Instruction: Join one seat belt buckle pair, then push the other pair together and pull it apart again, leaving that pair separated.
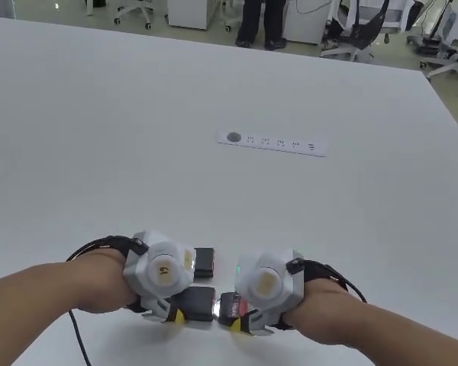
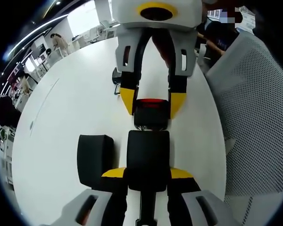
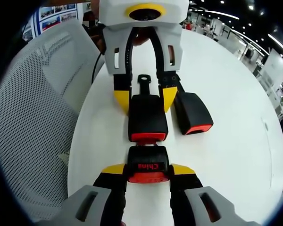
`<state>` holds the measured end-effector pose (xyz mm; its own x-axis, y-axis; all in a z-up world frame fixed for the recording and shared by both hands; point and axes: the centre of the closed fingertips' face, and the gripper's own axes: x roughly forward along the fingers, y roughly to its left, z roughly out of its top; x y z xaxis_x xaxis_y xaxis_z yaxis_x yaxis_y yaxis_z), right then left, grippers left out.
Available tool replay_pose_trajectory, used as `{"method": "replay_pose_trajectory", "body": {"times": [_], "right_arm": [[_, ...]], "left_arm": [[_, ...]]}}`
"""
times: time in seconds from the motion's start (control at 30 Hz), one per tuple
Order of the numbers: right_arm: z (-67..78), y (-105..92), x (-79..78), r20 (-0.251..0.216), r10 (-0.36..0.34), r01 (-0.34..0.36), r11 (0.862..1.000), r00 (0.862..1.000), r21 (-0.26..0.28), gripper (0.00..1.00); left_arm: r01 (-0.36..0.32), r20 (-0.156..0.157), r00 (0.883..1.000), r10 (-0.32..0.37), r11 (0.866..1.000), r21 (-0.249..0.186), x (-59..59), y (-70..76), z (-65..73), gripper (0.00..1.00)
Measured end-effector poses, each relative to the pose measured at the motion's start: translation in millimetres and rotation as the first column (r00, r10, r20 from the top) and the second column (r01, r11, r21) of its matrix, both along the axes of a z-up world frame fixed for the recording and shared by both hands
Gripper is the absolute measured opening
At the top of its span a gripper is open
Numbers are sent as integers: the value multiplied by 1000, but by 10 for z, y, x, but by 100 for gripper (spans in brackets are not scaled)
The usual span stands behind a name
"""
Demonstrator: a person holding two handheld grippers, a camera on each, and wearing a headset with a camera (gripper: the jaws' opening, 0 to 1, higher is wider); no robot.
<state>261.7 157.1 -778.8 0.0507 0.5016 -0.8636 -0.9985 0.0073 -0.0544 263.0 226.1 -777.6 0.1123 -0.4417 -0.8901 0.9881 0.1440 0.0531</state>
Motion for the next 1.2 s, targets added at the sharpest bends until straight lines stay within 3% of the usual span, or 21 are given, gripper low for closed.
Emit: {"method": "replay_pose_trajectory", "body": {"times": [0.47,0.73,0.9,1.03,1.2], "right_arm": [[-15,7,-26,-21,5,-5,1000,1000,1,33],[-8,11,-45,-4,-3,3,1000,1000,5,33],[83,16,-77,-19,-16,16,1000,1000,26,33],[180,-14,-117,-20,-7,8,999,1000,39,33],[210,-50,-55,-13,-8,8,999,1000,47,32]], "left_arm": [[-19,-12,1000,19,1000,-12,-39,2,6,34],[-28,-11,1000,28,1000,0,-78,5,17,35],[-66,-4,998,65,997,-47,-72,-2,180,36],[-64,9,998,65,996,-57,-82,25,319,36],[-62,24,998,64,996,-70,-17,57,383,36]]}}
